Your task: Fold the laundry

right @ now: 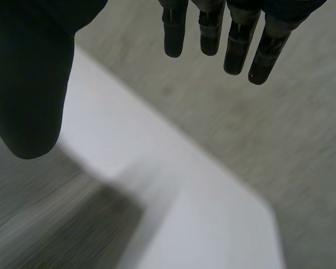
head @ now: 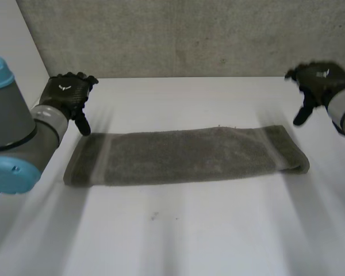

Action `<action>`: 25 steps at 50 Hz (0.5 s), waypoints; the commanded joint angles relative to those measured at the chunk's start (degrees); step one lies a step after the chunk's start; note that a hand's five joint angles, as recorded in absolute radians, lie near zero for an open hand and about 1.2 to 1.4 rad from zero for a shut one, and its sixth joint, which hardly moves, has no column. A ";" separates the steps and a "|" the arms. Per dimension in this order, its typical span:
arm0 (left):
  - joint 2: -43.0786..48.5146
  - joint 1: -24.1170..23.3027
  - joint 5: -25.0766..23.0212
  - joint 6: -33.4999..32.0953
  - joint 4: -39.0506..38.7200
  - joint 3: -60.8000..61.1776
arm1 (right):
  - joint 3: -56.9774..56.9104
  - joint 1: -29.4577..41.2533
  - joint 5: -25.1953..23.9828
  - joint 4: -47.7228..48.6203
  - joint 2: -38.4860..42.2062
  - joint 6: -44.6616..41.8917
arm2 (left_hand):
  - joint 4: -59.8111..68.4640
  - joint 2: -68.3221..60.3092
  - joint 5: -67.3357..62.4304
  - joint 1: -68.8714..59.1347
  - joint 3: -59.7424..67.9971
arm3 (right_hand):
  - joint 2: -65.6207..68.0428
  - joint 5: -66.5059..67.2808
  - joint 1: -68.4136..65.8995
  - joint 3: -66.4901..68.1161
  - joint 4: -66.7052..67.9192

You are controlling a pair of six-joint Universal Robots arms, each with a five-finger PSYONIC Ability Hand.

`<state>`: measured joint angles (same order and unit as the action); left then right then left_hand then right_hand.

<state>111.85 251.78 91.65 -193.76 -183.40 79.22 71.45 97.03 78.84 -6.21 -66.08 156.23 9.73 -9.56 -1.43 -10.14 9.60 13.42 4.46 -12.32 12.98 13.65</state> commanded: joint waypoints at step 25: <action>-4.89 0.91 -0.25 6.38 -11.72 19.04 | 14.94 -7.56 -3.08 17.19 12.90 1.36 | 0.31 -0.49 1.38 0.10 0.45 | 33.82 32.78 -34.92 34.26 33.59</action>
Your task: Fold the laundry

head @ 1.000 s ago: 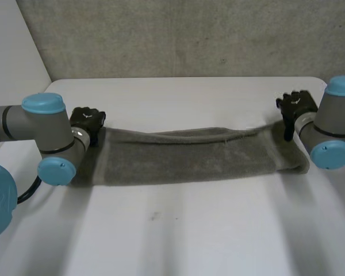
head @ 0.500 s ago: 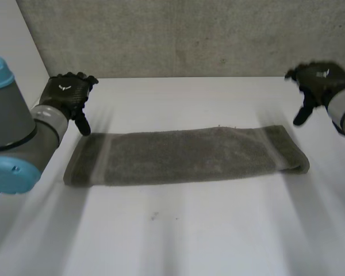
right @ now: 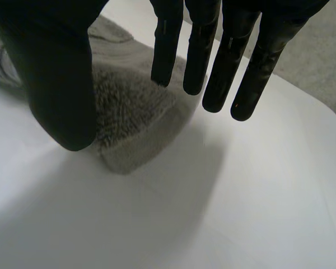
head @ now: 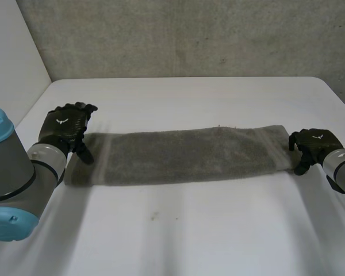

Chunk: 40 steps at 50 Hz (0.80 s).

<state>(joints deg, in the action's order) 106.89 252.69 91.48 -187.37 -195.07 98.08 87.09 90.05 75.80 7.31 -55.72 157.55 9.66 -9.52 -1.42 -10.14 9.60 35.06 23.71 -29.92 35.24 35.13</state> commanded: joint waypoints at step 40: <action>-0.54 -0.27 0.11 0.07 -0.14 0.80 | -7.29 22.36 0.84 23.54 -3.96 -23.43 | 0.39 -0.52 1.38 0.10 0.45 | 44.94 46.29 -50.08 44.76 44.87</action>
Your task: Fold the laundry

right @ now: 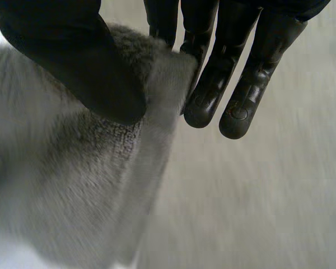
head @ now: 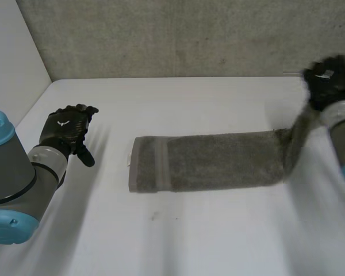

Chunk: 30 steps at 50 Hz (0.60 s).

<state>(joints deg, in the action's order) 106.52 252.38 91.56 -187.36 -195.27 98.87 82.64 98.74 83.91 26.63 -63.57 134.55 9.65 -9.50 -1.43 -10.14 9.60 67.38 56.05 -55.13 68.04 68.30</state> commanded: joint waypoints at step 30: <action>-0.08 -4.26 -0.15 -0.03 -0.02 1.24 | -0.11 28.97 -15.88 4.75 9.69 1.95 | 0.39 -0.55 1.38 0.10 0.45 | -57.38 -56.05 45.13 -58.04 -58.31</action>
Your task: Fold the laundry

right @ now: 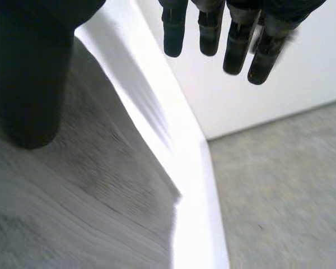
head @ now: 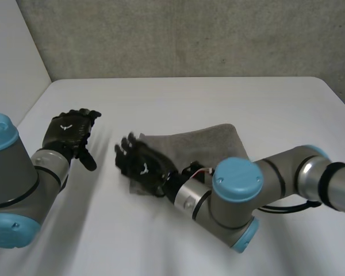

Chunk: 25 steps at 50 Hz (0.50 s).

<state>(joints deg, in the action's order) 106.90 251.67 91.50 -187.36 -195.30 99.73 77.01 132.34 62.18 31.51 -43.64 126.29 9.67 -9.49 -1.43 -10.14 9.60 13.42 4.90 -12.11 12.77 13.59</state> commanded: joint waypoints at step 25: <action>19.22 -14.80 6.41 -4.42 -0.26 -16.84 | 19.58 -26.95 10.95 -16.22 -16.67 43.34 | 4.58 -4.77 -2.82 -4.11 4.66 | 15.44 13.96 -16.75 16.09 15.27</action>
<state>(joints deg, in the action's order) 120.11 236.92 92.57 -188.49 -196.75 86.53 97.47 107.90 72.98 16.50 -65.11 172.18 11.54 -11.63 -1.63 -11.65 11.64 15.00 5.88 -13.45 14.74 15.28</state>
